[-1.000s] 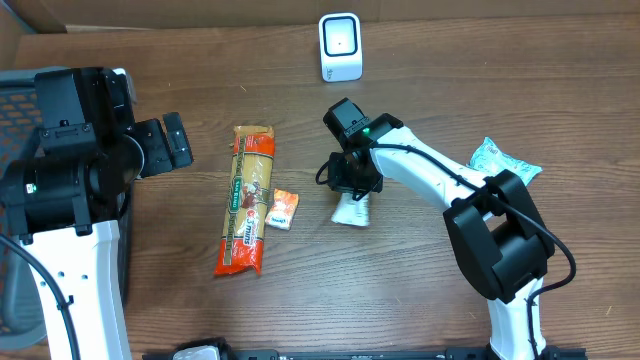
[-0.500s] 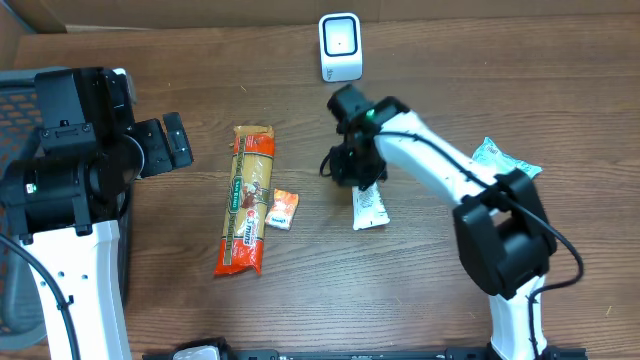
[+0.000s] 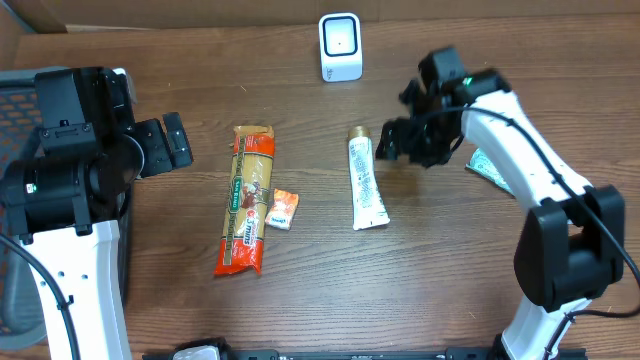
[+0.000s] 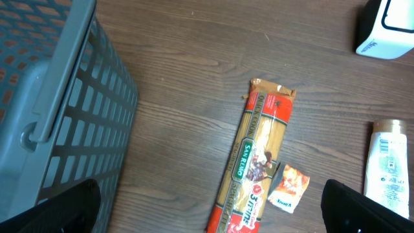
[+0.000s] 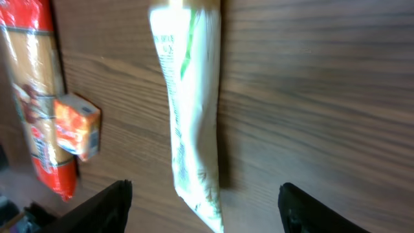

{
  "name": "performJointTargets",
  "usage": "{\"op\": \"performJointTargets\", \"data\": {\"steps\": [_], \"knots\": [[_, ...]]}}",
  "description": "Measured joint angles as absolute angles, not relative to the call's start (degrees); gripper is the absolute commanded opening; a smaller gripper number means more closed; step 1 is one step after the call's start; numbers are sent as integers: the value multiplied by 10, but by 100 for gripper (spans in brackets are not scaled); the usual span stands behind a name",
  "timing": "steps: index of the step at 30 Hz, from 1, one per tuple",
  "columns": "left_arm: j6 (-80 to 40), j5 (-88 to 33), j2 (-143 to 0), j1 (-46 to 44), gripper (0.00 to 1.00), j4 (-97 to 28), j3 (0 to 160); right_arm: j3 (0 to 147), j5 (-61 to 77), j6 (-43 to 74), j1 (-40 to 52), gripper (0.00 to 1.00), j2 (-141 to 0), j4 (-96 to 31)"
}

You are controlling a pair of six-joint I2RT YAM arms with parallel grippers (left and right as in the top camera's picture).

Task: Scan the item barcode
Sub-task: 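Lift the Pantene tube upright with the right gripper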

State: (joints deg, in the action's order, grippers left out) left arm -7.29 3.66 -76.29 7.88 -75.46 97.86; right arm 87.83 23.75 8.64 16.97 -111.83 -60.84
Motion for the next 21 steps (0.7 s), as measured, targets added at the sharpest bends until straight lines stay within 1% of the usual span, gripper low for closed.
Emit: {"op": "performJointTargets", "data": {"steps": [4,9,10,13,16,18,19,21], "knots": [[-73,36,-763,79,100,-755,979,807,271,76,186,71,-1130,-543],[-73,37,-763,79,100,-755,979,793,292,83,215,68,-1161,-503],[-73,37,-763,79,100,-755,979,793,294,85,222,63,-1171,-501],[-73,37,-763,79,100,-755,979,793,305,95,237,39,-1192,-501],[-73,37,-763,79,100,-755,979,793,319,102,234,22,-1198,-502],[-73,37,-763,79,100,-754,979,793,335,103,225,8,-1199,-502],[-73,37,-763,79,100,-754,979,794,342,105,221,4,-1199,-501],[-73,37,-763,79,100,-755,979,794,358,105,211,4,-1199,-500]]}}
